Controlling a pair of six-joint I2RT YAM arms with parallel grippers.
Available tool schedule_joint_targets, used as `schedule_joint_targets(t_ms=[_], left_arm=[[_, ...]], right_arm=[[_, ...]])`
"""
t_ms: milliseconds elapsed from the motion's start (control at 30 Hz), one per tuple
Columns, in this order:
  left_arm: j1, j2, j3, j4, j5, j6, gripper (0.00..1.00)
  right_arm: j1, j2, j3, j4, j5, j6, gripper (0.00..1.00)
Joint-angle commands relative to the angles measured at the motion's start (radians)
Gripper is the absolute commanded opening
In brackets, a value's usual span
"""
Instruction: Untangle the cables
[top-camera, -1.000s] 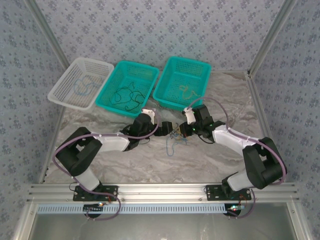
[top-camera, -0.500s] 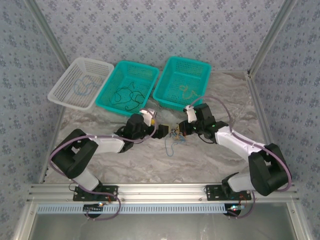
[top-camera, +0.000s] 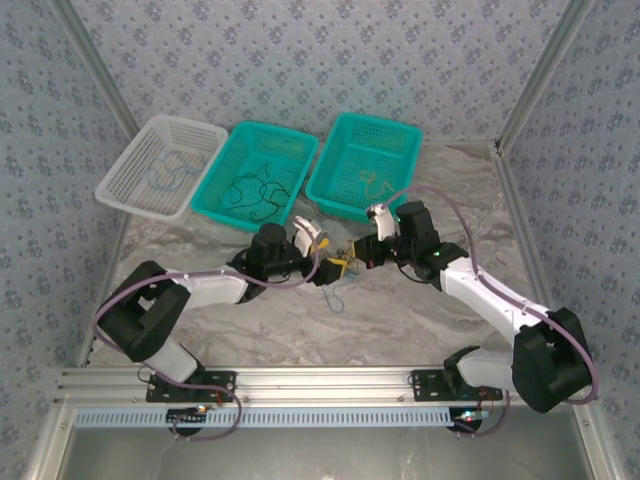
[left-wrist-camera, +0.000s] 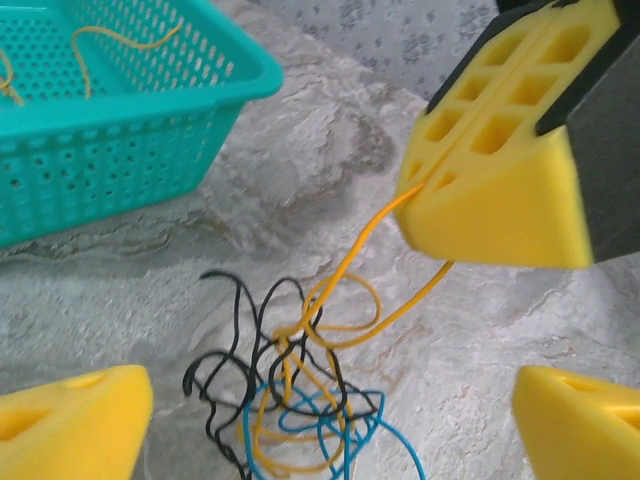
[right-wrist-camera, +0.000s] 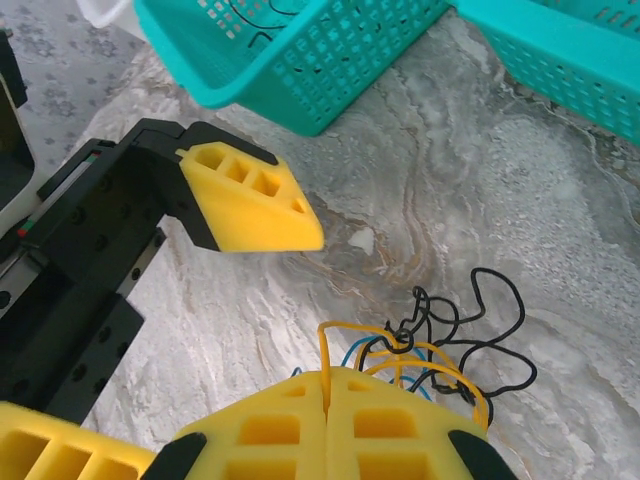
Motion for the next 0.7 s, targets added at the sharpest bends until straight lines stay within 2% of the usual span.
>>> schedule_joint_targets(t_ms=[0, 133, 300, 500, 667], left_arm=[[0.015, 0.003, 0.032, 0.047, 0.103, 0.039, 0.84], [0.02, 0.007, 0.044, 0.01, 0.147, 0.031, 0.73], [0.02, -0.001, -0.034, 0.052, 0.069, 0.016, 0.73], [0.015, -0.003, -0.054, -0.041, 0.136, 0.09, 0.71], [-0.011, 0.017, -0.04, -0.077, 0.085, 0.166, 0.71]], right_arm=[[-0.001, -0.036, 0.027, 0.024, -0.045, 0.021, 0.0], [-0.002, -0.057, 0.021, 0.038, -0.056, 0.04, 0.0], [-0.004, -0.082, 0.006, 0.057, -0.046, 0.06, 0.0], [-0.006, -0.09, 0.004, 0.055, -0.045, 0.057, 0.0], [-0.009, -0.09, 0.01, 0.059, -0.056, 0.055, 0.0]])
